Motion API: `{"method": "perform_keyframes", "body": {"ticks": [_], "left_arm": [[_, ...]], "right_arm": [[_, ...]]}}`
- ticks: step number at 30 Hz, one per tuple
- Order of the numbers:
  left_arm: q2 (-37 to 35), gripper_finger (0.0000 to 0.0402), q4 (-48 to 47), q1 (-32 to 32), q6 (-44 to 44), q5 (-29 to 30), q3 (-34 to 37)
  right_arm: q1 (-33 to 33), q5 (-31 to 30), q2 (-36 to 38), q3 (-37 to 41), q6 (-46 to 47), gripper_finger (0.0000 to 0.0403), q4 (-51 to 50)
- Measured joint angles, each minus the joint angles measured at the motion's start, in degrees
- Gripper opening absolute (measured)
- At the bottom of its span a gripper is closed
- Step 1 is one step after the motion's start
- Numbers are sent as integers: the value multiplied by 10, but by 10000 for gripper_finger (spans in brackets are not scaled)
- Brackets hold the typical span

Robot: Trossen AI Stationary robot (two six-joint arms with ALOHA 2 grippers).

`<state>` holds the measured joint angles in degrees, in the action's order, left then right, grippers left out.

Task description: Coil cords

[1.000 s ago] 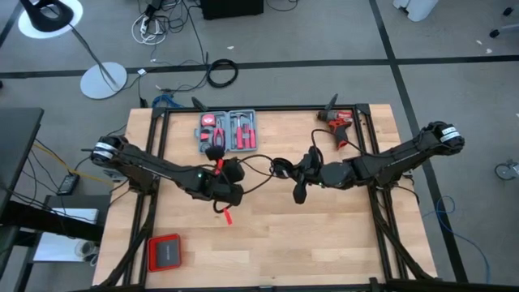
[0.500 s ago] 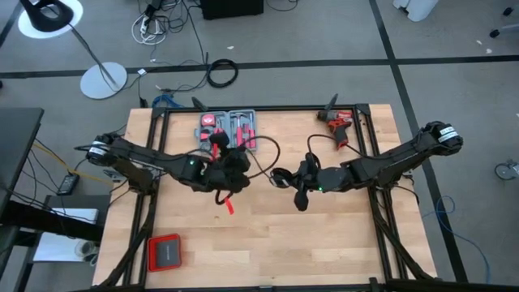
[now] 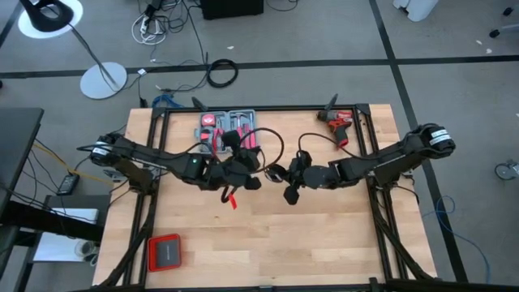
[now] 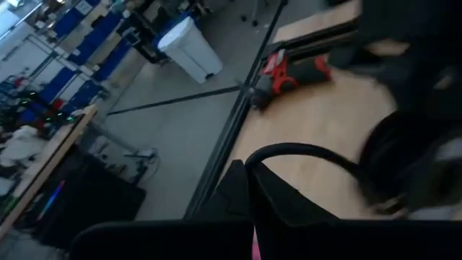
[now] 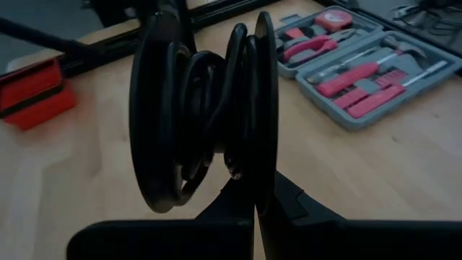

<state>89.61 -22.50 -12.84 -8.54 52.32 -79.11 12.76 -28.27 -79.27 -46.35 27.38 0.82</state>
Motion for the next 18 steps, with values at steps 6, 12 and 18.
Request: {"method": "perform_keyframes", "body": {"ticks": [6, 12, 18], "left_arm": [[36, 0, 41, 1, -5, -31, 0], [37, 0, 70, 23, -27, -29, -7], [37, 0, 76, 45, -63, -38, -50]], "right_arm": [[-35, 0, -8, 0, -4, 0, 2], [-39, 10, -12, 0, -11, 0, 3], [-39, 12, -20, 0, -15, 0, 15]]}}
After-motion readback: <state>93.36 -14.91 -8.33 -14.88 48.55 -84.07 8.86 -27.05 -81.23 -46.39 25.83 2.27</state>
